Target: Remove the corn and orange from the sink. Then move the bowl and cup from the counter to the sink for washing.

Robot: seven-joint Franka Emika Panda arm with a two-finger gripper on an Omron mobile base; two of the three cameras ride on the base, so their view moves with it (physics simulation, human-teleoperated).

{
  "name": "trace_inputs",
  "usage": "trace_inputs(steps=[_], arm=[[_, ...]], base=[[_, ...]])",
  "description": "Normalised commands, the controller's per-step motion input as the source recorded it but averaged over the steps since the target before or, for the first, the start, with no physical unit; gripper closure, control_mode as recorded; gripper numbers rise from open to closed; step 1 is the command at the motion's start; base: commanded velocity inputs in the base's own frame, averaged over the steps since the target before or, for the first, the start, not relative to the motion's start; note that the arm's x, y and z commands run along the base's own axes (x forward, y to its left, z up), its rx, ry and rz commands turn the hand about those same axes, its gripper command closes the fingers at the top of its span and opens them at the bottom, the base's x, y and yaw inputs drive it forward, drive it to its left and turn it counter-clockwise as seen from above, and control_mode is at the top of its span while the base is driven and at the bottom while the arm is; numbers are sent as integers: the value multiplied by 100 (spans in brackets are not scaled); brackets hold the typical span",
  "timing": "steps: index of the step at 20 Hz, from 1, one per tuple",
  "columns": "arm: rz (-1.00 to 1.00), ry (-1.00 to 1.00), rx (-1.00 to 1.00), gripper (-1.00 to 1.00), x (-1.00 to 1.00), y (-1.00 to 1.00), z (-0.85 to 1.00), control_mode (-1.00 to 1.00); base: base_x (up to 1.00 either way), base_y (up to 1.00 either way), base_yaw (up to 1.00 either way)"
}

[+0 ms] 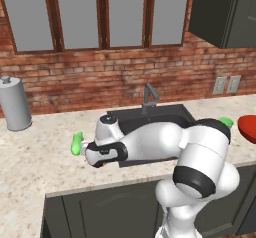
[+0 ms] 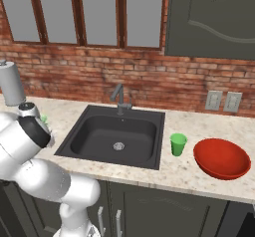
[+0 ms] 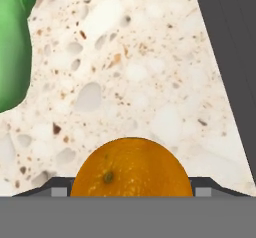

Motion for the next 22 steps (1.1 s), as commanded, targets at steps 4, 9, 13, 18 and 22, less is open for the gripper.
trace_inputs(steps=[4, 9, 13, 18, 22], arm=[[0, 0, 0, 100, 1, 8, -23, -100], [0, 0, 0, 100, 1, 9, -24, -100], [0, 0, 0, 100, 1, 10, -22, -100], [0, 0, 0, 100, 1, 18, -14, -100], [0, 0, 0, 100, 0, 17, -13, -100]], base=[[0, 0, 0], [0, 0, 0], [0, 0, 0], [0, 0, 0], [0, 0, 0]])
